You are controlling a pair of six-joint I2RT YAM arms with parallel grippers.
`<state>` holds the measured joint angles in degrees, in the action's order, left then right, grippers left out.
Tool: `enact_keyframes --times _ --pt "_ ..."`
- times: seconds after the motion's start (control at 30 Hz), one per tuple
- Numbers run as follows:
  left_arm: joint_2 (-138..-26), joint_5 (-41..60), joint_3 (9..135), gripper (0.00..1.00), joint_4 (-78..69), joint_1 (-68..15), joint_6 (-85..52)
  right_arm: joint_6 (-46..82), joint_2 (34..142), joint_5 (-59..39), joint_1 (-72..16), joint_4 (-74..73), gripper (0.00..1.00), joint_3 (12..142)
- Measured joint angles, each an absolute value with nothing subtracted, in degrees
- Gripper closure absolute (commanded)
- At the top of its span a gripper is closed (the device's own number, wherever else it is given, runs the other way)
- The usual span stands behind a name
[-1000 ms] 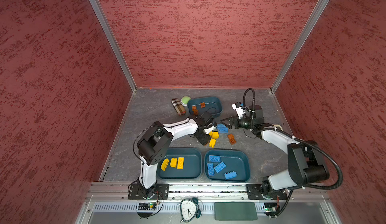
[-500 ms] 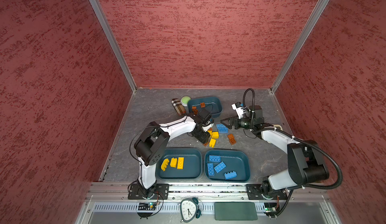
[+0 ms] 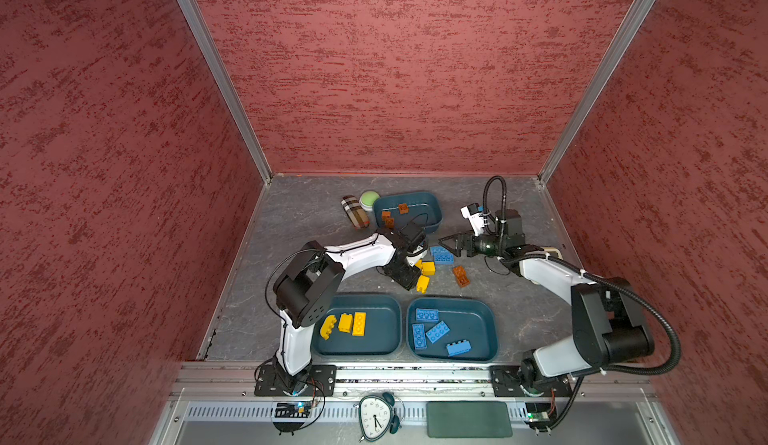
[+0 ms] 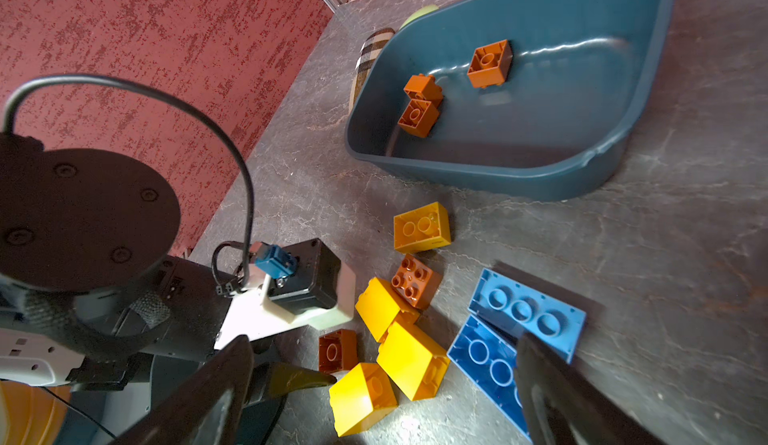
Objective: Sort the legos into containers by color
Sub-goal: 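Lower the left gripper and grasp a small brown brick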
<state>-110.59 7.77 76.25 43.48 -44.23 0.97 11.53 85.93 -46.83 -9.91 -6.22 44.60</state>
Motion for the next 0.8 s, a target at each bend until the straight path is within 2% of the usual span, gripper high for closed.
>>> enact_keyframes --times 0.37,0.6,0.8 --pt "-112.36 4.97 76.25 0.54 43.20 -44.97 0.67 11.35 85.93 -46.83 -9.91 -6.17 0.01 44.60" --pt "-112.40 2.66 76.36 0.72 43.07 -45.01 0.23 11.29 85.93 -46.83 -9.91 -6.17 0.01 44.60" --pt "-112.18 2.57 77.25 0.73 44.27 -44.58 0.23 11.29 85.93 -46.83 -9.89 -6.17 0.01 44.60"
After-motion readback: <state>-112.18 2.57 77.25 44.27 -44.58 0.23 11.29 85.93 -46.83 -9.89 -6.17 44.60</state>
